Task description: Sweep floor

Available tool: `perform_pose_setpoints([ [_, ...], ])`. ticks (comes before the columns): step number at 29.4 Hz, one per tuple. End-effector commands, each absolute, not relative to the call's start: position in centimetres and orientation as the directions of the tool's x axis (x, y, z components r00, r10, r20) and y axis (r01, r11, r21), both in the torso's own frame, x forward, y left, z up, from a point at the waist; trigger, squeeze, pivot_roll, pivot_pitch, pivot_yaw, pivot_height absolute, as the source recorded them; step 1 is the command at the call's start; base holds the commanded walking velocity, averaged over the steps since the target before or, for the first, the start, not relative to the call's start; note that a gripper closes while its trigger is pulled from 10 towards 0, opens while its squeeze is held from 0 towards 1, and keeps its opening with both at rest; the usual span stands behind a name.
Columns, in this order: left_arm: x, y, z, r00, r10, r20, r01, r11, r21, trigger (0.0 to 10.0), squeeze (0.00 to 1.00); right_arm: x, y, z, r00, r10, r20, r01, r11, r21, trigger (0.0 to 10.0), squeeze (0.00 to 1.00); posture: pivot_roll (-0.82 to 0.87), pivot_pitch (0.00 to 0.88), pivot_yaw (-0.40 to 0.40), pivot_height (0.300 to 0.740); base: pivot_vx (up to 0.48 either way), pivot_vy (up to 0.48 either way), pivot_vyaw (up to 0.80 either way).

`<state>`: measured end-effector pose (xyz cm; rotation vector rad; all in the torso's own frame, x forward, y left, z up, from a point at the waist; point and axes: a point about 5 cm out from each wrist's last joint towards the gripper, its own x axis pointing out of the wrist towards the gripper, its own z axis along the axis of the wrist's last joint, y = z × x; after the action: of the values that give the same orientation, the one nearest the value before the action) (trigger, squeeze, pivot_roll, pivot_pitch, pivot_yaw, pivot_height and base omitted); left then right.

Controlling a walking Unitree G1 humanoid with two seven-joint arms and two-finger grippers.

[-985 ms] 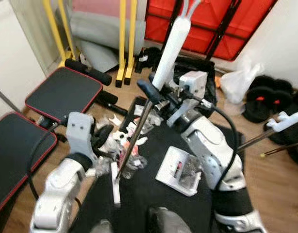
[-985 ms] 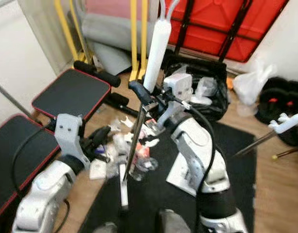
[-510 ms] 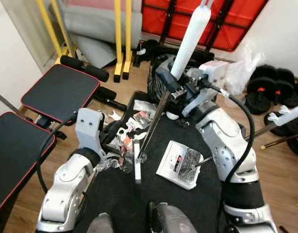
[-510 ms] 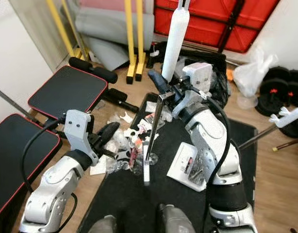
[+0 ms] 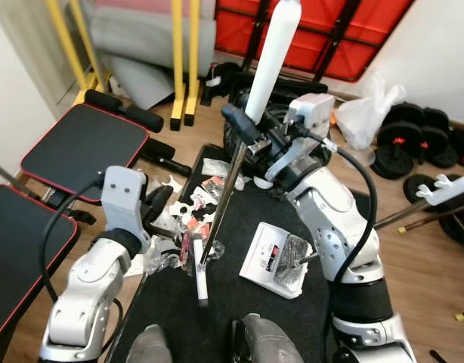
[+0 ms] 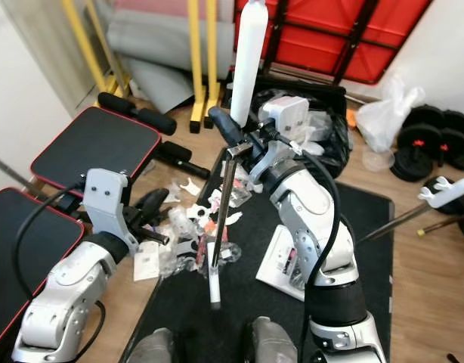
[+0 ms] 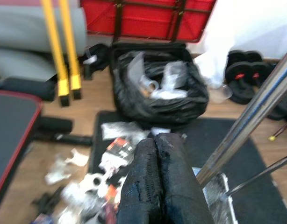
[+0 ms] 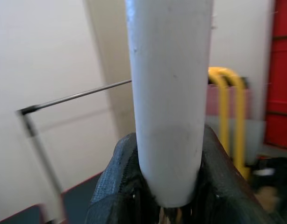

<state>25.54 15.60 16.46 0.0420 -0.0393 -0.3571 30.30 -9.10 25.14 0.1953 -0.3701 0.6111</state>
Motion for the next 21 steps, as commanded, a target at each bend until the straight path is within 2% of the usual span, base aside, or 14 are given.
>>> perform_pose_setpoints([
  [1,25.3,14.8,16.0,0.921,-0.388,0.014,0.388,0.921,0.025,10.0,0.00,30.1,-9.7,25.7,0.749,0.499,0.436,-0.576,0.816,0.057,10.0,0.00,-0.15,0.250,-0.154,0.740,0.277,0.000,0.00],
  [5,25.4,14.8,16.1,0.921,-0.389,0.016,0.389,0.921,0.029,10.0,0.00,30.1,-9.7,25.9,0.741,0.500,0.448,-0.582,0.811,0.057,10.0,0.00,-0.15,0.251,-0.155,0.740,0.278,0.000,0.00],
  [10,24.7,14.1,16.4,0.899,-0.438,0.016,0.437,0.898,0.049,10.0,0.00,30.5,-9.9,25.5,0.747,0.509,0.427,-0.571,0.821,0.019,10.0,0.00,-0.15,0.271,-0.162,0.740,0.000,0.000,0.00],
  [14,24.2,13.6,16.7,0.884,-0.468,0.011,0.468,0.884,0.014,10.0,0.00,30.8,-10.3,25.6,0.749,0.499,0.436,-0.556,0.831,0.005,10.0,0.00,-0.15,0.295,-0.166,0.740,0.000,0.000,0.00],
  [21,23.4,13.5,16.8,0.894,-0.448,0.000,0.447,0.893,0.052,10.0,0.00,31.6,-11.1,26.3,0.747,0.475,0.466,-0.540,0.842,0.007,10.0,0.00,-0.15,0.343,-0.177,0.740,0.000,0.000,0.00],
])
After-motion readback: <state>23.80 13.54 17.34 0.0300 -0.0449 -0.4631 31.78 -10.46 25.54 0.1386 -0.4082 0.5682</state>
